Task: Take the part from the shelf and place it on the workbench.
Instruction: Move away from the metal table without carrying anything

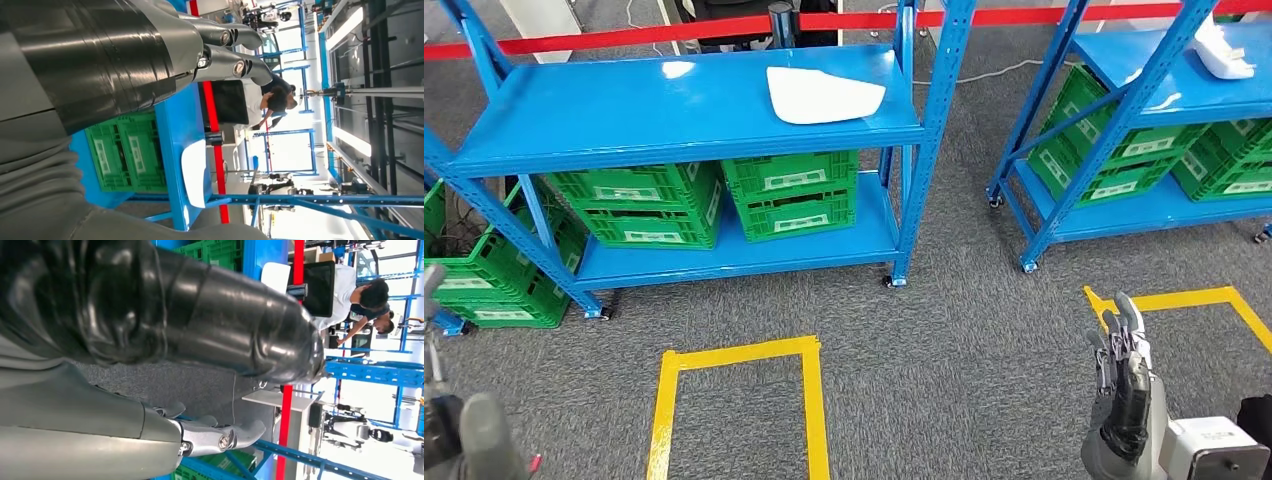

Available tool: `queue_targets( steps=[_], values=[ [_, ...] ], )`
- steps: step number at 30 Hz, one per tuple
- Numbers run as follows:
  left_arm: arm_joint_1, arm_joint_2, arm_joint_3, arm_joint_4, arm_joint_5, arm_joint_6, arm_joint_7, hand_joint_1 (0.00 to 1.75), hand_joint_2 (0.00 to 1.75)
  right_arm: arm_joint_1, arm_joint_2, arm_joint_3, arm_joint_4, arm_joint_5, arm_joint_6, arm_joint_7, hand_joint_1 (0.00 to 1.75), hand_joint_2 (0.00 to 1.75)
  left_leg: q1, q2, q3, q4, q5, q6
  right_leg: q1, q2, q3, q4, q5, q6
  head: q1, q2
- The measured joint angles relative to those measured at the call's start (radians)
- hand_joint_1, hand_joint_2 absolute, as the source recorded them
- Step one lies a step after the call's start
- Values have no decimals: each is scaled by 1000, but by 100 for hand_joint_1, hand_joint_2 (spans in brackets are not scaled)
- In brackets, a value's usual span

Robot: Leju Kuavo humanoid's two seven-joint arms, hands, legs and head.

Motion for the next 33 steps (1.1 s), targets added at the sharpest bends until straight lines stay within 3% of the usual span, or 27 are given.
queue_targets(
  steps=[2,4,5,6,8,10,11,15,17,19,20,21,22,24,25,26,28,30,31,33],
  values=[
    [-1,0,0,0,2,0,0,0,0,-1,0,2,0,-5,0,-2,0,0,0,0,-38,77,-34,-6,-5,0,20,-15,1,-6,-12,0],
    [0,0,1,0,7,0,-1,0,0,-2,-1,5,1,-10,0,-3,0,0,1,0,-121,201,-74,-10,-5,0,27,-16,-6,-11,-26,0],
    [0,0,1,0,8,-1,-1,0,0,-2,-1,7,1,-11,0,-3,0,0,2,0,-155,239,-75,-11,-4,0,31,-15,-12,-11,-30,0],
    [0,0,1,0,9,-1,-2,0,0,-2,-1,8,1,-11,0,-3,0,0,2,0,-171,243,-56,-10,-4,0,37,-15,-18,-10,-34,0],
    [0,0,1,0,10,-2,-2,0,0,-3,-1,10,1,-11,0,-3,0,0,2,0,-147,148,27,-6,-5,1,54,-14,-34,-6,-43,0],
    [-1,0,1,0,10,-2,-2,0,0,-4,-1,12,1,-11,0,-3,0,0,0,0,-101,38,79,0,-1,3,63,-11,-53,4,-51,0],
    [-1,0,1,0,10,-2,-2,0,0,-4,-1,13,1,-11,0,-3,0,0,-2,0,-85,11,84,4,0,4,63,-10,-60,10,-51,0],
    [-1,-1,2,0,11,-2,-4,0,0,-8,-3,16,1,-9,0,-3,0,0,-1,-5,-60,-10,76,21,-3,4,70,-2,-79,32,-46,0],
    [-2,-1,2,0,12,-3,-6,0,0,-10,-6,16,1,-8,0,-3,0,0,4,-4,-45,-19,72,30,-6,3,29,78,-116,44,-35,0],
    [-2,-1,2,0,12,-5,-7,0,0,-11,-7,16,1,-7,0,-3,0,0,3,-3,-35,-21,62,35,-12,2,-54,210,-156,51,-23,0],
    [-2,-1,2,0,13,-5,-7,0,0,-11,-7,16,1,-7,0,-2,0,0,3,-4,-30,-21,56,36,-14,2,-91,255,-158,53,-20,0],
    [-2,-1,2,0,13,-6,-7,0,0,-10,-8,16,1,-7,0,-2,0,0,2,-5,-21,-21,49,36,-15,2,-111,265,-138,53,-18,0],
    [-2,-1,2,0,13,-6,-7,0,0,-10,-9,17,2,-7,0,-2,0,0,2,-6,-11,-21,41,35,-15,2,-113,236,-99,51,-14,0],
    [-2,-1,2,0,13,-7,-8,0,0,-11,-11,17,2,-7,0,-1,0,0,2,-8,10,-23,24,32,-14,2,-77,113,-6,42,-8,0],
    [-2,-1,2,0,12,-8,-8,0,0,-12,-11,17,2,-7,0,-1,0,0,0,-9,16,-24,16,28,-10,1,-52,59,19,35,-6,0],
    [-3,-1,2,1,9,-9,-8,0,0,-12,-11,17,3,-7,0,0,0,0,0,-9,17,-27,10,24,-7,0,-34,27,25,29,-4,0],
    [-5,-1,2,1,1,-13,-7,0,0,-13,-12,17,4,-6,0,1,0,0,1,-9,21,-35,3,12,1,0,-14,7,11,16,-2,0],
    [-6,-1,2,0,-4,-14,-7,0,0,-13,-13,19,3,-6,0,2,0,0,2,-5,34,-37,-4,2,-4,1,5,-13,7,6,-2,0],
    [-7,-1,1,0,-5,-14,-7,0,0,-14,-13,20,3,-5,0,2,0,0,1,-4,29,-16,-15,-1,-7,1,18,-25,6,1,-6,0],
    [-7,-1,1,0,-6,-14,-7,0,0,-15,-13,22,4,-5,0,2,0,0,2,-2,-30,94,-54,-6,-10,0,40,-38,-1,-7,-20,0]
  ],
)
